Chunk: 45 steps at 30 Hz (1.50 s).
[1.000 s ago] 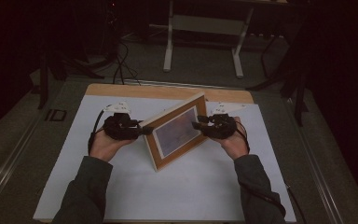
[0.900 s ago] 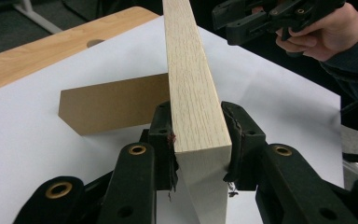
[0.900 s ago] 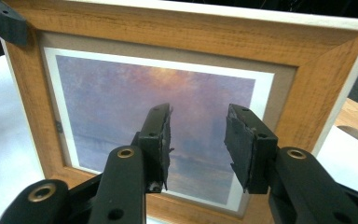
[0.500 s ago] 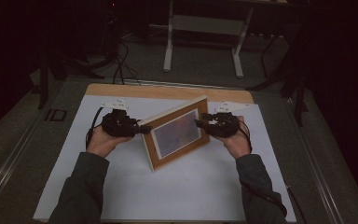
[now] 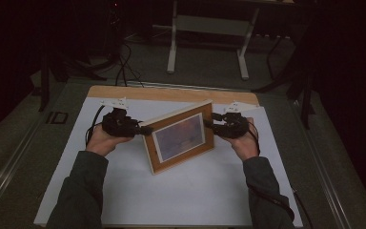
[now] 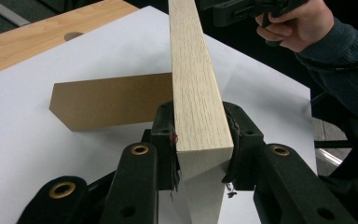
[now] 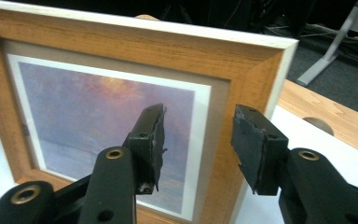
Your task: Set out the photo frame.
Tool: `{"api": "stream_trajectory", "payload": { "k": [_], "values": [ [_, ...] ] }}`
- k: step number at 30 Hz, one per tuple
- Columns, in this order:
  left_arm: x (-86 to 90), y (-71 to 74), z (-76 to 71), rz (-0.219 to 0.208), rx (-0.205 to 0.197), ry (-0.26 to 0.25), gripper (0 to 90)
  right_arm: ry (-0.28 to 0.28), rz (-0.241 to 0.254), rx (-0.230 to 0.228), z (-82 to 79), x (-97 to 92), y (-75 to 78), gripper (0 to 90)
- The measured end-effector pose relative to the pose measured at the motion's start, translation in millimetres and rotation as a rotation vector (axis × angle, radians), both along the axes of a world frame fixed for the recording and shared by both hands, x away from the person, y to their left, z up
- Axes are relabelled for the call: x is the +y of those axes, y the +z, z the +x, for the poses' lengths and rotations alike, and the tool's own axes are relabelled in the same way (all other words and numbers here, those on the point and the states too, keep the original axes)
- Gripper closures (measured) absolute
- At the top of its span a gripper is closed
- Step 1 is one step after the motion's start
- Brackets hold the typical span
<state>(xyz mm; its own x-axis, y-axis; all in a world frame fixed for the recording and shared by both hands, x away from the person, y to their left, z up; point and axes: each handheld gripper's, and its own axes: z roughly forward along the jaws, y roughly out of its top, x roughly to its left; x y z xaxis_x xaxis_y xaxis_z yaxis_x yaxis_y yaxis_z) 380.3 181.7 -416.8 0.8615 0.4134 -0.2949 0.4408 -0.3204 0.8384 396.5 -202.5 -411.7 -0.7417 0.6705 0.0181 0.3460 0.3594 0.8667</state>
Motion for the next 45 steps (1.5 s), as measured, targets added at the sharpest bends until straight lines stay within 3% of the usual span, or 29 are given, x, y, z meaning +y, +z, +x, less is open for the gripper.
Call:
{"api": "stream_trajectory", "payload": {
  "k": [3, 6, 11, 17, 23, 26, 34, 41, 45],
  "values": [
    [-0.8, 0.4, -1.4, 0.004, -0.005, 0.011, 69.9, -0.013, 0.007, -0.002, 2.5, -2.2, 0.3, 51.6],
    [-2.9, 0.5, -7.0, 0.018, -0.040, 0.069, 64.9, -0.029, 0.010, -0.005, 6.3, -4.2, 0.4, 49.7],
    [-2.1, -0.6, -15.4, 0.013, -0.048, 0.110, 60.3, -0.054, 0.020, -0.008, 12.4, -6.7, 0.0, 45.9],
    [-1.5, -4.7, -24.8, 0.004, -0.056, 0.172, 60.3, -0.057, 0.034, -0.005, 19.1, -6.1, 0.8, 41.0],
    [-3.4, -9.8, -36.1, -0.015, -0.055, 0.266, 63.7, -0.044, 0.052, 0.005, 30.6, -2.5, 2.5, 32.9],
    [-6.4, -12.0, -39.1, 0.003, -0.052, 0.292, 64.0, -0.039, 0.054, 0.018, 34.9, -1.5, 1.9, 32.0],
    [-15.1, -15.8, -41.3, 0.041, -0.044, 0.313, 67.9, -0.022, 0.062, 0.045, 45.3, 0.0, -3.4, 27.1],
    [-14.8, -15.5, -40.2, 0.039, -0.034, 0.312, 69.5, 0.032, 0.070, 0.048, 49.4, 3.2, -8.0, 27.4],
    [-14.9, -15.3, -40.0, 0.041, -0.033, 0.312, 69.7, 0.049, 0.055, 0.057, 51.1, 8.6, -11.1, 23.0]
  ]
}}
